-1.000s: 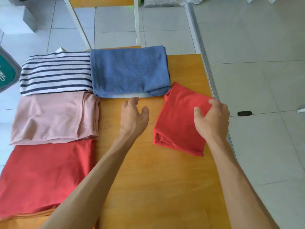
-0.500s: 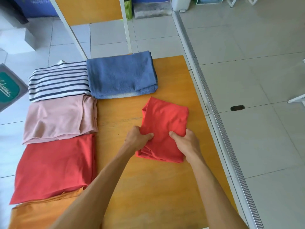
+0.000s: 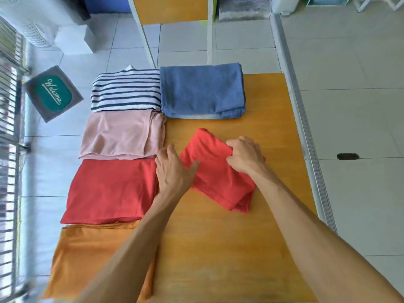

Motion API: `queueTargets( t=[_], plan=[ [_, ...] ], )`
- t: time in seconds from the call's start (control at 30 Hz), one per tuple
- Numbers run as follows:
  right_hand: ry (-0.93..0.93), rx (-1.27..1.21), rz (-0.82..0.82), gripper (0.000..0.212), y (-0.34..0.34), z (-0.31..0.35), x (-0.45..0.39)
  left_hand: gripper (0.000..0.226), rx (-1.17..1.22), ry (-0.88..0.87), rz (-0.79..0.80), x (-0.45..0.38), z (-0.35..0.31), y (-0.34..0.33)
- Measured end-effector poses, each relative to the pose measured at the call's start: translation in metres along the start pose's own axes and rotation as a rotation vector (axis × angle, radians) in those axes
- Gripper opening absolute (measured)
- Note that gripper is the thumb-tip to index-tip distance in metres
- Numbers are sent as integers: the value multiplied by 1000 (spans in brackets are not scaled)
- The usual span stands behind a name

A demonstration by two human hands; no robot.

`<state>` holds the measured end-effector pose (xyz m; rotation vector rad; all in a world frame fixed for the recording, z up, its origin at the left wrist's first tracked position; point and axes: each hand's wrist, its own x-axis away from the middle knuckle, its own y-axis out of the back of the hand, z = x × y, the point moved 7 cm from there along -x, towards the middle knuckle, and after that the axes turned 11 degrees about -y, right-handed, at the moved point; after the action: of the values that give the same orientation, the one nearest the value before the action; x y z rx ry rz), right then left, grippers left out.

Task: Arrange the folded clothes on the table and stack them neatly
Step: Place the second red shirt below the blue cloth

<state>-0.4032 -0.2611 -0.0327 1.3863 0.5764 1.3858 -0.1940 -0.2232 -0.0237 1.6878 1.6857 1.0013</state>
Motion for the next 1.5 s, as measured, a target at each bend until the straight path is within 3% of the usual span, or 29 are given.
queueTargets(
  t=[0.13, 0.23, 0.37, 0.47, 0.67, 0.8, 0.97, 1.33, 1.5],
  plan=[
    [-34, -98, -174, 52, 15, 5, -5, 81, 49, 2, 96, -31, 8, -9],
    [-302, -266, -280, 67, 12, -33, 11, 81, 81, 69, 130, -37, 20, -21],
    [-646, -555, -126, 77, -33, -79, 40, 77, 131, 167, 177, -32, 36, -41],
    [-605, -682, -63, 60, -54, -66, 40, 65, 160, 188, 197, -28, 43, -52],
    [-414, -731, -154, 45, -23, -30, -5, 69, 220, 199, 58, -57, 49, -25],
    [-351, -685, -172, 49, -8, -7, -37, 65, 244, 79, -44, -88, 36, -7],
    [-386, -641, -158, 53, -15, -4, -52, 55, 45, 84, 28, -103, 38, -17],
    [-450, -518, -184, 69, -6, -12, -37, 59, 42, 67, 82, -89, 33, -8],
    [-412, -479, -324, 52, 9, -4, -8, 64, 129, 4, -16, -58, 16, 22]
  ],
)
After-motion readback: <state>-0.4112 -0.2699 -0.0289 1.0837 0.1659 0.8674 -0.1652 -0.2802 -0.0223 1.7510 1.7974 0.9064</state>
